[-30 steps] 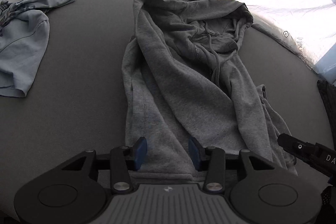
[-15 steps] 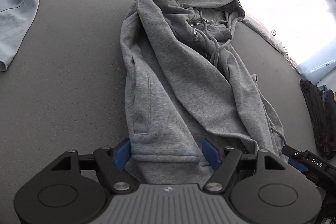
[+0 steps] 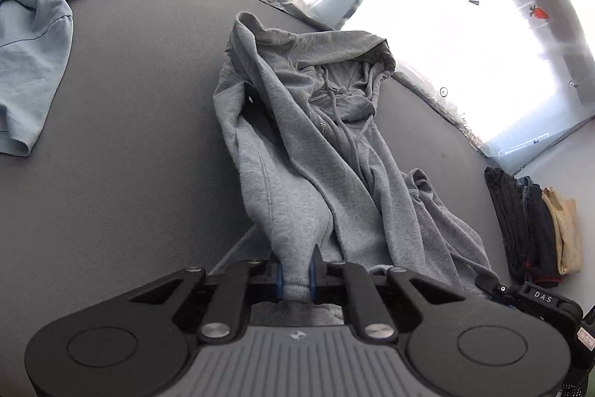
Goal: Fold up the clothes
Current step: 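Lower the grey hoodie onto the open table with both grippers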
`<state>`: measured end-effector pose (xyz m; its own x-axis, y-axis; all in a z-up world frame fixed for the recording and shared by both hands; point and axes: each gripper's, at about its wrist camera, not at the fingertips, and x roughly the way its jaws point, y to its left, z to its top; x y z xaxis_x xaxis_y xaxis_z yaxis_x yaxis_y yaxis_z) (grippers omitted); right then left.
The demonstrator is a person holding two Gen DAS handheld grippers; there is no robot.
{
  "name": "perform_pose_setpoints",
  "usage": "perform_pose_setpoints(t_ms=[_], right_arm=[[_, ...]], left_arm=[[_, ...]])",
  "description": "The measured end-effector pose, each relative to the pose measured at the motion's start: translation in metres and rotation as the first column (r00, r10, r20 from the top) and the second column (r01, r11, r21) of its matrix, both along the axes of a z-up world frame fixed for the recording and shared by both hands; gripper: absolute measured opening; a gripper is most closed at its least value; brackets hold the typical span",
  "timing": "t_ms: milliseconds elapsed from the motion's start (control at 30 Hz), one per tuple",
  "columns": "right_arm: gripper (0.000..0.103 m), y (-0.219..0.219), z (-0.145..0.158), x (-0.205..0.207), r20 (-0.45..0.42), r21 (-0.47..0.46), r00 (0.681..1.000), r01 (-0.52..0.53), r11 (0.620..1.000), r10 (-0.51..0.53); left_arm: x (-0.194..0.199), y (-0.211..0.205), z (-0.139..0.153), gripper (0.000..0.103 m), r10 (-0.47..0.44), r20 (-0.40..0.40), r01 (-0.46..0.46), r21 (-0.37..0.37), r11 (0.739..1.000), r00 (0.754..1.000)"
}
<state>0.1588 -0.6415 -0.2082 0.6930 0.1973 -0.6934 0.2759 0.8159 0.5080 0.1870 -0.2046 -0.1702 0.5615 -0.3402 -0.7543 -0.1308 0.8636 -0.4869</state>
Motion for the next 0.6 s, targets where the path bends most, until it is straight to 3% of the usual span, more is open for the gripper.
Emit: perform_pose_setpoints(t_ms=[100, 200, 267, 300, 367, 400, 500, 600], right_arm=[[0.015, 0.003, 0.001, -0.01, -0.041, -0.097, 0.999, -0.037, 0.995, 0.033], [0.02, 0.011, -0.023, -0.005, -0.126, -0.112, 0.991, -0.048, 0.993, 0.034], [0.025, 0.023, -0.03, -0.002, -0.16, -0.158, 0.986, -0.067, 0.985, 0.041], [0.027, 0.028, -0.029, -0.001, -0.162, -0.192, 0.986, -0.073, 0.979, 0.042], [0.042, 0.037, -0.026, -0.003, -0.15, -0.184, 0.986, -0.099, 0.978, 0.072], [0.044, 0.04, -0.025, -0.004, -0.143, -0.176, 0.986, -0.113, 0.978, 0.089], [0.046, 0.052, -0.02, -0.007, -0.12, -0.15, 0.983, -0.155, 0.976, 0.138], [0.046, 0.063, -0.016, -0.01, -0.095, -0.126, 0.978, -0.198, 0.972, 0.187]], left_arm=[[-0.01, 0.014, -0.005, 0.015, -0.005, -0.031, 0.006, 0.028, 1.0, 0.999], [-0.003, 0.02, -0.049, 0.017, 0.006, -0.218, 0.002, 0.036, 0.999, 0.976], [0.001, 0.024, -0.065, 0.02, -0.002, -0.29, 0.012, 0.034, 0.999, 0.957], [0.003, 0.025, -0.069, 0.023, -0.007, -0.304, 0.019, 0.038, 0.999, 0.953], [0.004, 0.025, -0.067, 0.027, -0.008, -0.288, 0.027, 0.063, 0.998, 0.958], [0.004, 0.024, -0.067, 0.031, -0.011, -0.284, 0.035, 0.079, 0.996, 0.959], [0.003, 0.025, -0.077, 0.046, -0.001, -0.318, 0.038, 0.109, 0.993, 0.948], [0.001, 0.028, -0.088, 0.047, 0.009, -0.348, 0.032, 0.112, 0.993, 0.937]])
